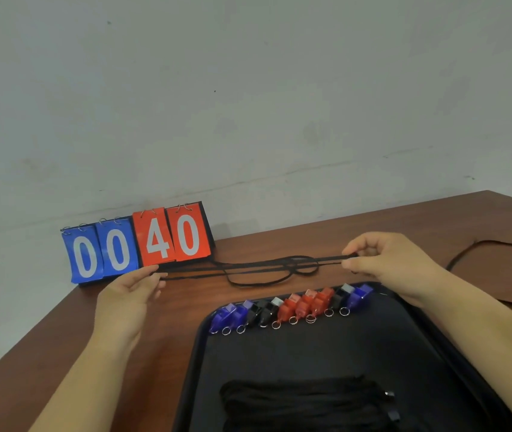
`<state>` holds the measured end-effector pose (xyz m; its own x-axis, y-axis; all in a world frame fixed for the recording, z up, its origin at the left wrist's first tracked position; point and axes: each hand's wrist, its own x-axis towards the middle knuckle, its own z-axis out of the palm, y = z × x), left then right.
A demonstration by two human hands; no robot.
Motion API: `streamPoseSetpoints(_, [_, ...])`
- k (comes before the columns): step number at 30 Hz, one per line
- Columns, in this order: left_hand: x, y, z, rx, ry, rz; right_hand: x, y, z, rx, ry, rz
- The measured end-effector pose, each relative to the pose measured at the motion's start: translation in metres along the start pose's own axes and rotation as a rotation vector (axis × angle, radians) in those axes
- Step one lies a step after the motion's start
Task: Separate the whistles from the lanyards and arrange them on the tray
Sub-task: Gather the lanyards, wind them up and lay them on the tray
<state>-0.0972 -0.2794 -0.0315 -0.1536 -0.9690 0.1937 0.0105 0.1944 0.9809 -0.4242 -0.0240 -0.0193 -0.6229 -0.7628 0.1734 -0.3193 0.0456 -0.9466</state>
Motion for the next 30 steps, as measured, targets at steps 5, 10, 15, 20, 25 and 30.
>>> streamPoseSetpoints(5, [0.007, -0.003, -0.003, -0.015, 0.001, -0.019, -0.001, -0.003, 0.0, -0.075, 0.055, -0.056])
streamPoseSetpoints(10, [0.012, -0.003, -0.007, -0.246, -0.078, -0.182, -0.002, -0.005, 0.001, -0.094, 0.085, -0.046])
streamPoseSetpoints(15, [0.011, -0.002, -0.005, -0.402, -0.111, -0.274, -0.003, -0.005, 0.001, -0.193, 0.072, -0.027])
streamPoseSetpoints(20, [0.008, 0.001, -0.002, -0.449, -0.079, -0.318, -0.002, -0.005, 0.001, -0.144, 0.015, 0.015])
streamPoseSetpoints(25, [0.009, 0.001, -0.005, -0.515, -0.097, -0.375, -0.002, -0.006, 0.002, -0.224, -0.011, -0.004])
streamPoseSetpoints(30, [0.009, 0.004, -0.01, -0.633, -0.154, -0.464, 0.0, -0.002, 0.0, -0.218, 0.025, -0.008])
